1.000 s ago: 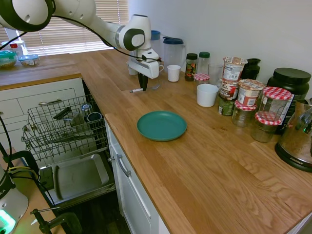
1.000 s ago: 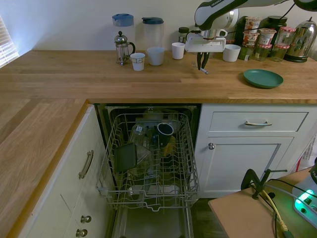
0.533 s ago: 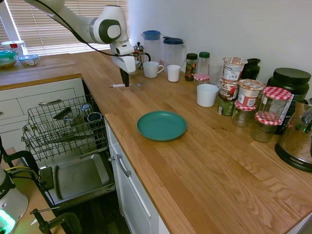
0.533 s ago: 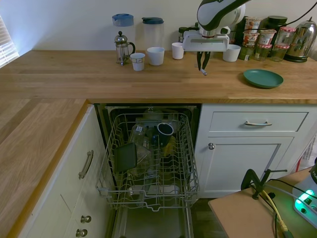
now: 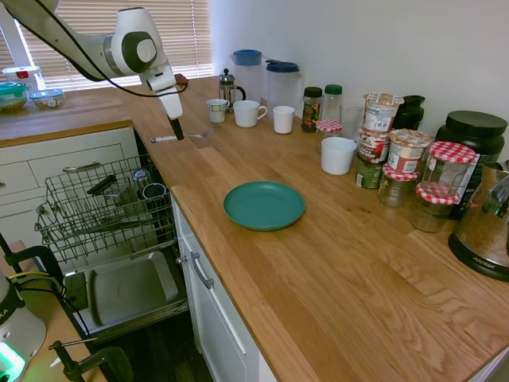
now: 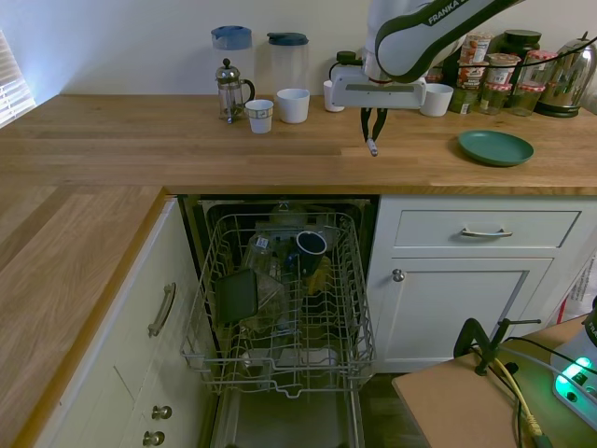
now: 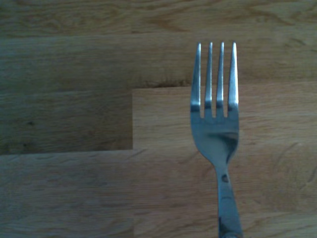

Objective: Put the fork in the dishwasher

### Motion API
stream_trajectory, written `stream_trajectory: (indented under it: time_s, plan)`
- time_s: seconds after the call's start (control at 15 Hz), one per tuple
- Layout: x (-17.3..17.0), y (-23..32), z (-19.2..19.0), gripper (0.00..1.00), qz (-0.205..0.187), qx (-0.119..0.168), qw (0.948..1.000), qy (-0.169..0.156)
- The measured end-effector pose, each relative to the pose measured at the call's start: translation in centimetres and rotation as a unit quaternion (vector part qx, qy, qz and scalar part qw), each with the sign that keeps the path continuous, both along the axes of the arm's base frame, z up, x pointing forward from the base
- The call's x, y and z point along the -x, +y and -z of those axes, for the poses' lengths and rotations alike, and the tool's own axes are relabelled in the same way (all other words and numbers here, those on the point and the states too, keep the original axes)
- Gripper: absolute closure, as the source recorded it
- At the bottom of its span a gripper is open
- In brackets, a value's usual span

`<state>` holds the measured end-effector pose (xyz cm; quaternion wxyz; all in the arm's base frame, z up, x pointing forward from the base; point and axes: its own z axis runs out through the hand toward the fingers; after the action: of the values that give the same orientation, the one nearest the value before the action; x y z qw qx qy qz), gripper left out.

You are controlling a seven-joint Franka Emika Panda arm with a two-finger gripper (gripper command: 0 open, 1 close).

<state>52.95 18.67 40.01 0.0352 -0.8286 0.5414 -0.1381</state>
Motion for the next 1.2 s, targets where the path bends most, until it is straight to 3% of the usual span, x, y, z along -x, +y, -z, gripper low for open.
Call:
stream_trajectory:
  time_s: [0.33, 0.6, 0.87, 1.2]
  plan:
    - [4.9, 7.4, 2.4, 1.0, -0.011, 0.021, 0.9995, -0.021]
    - [13.4, 15.1, 6.5, 1.0, -0.03, 0.021, 0.9986, -0.039]
    - [20.7, 18.5, 10.6, 1.0, -0.031, 0.018, 0.9982, -0.047]
    - [23.1, 19.7, 17.1, 1.0, -0.037, 0.008, 0.9988, -0.033]
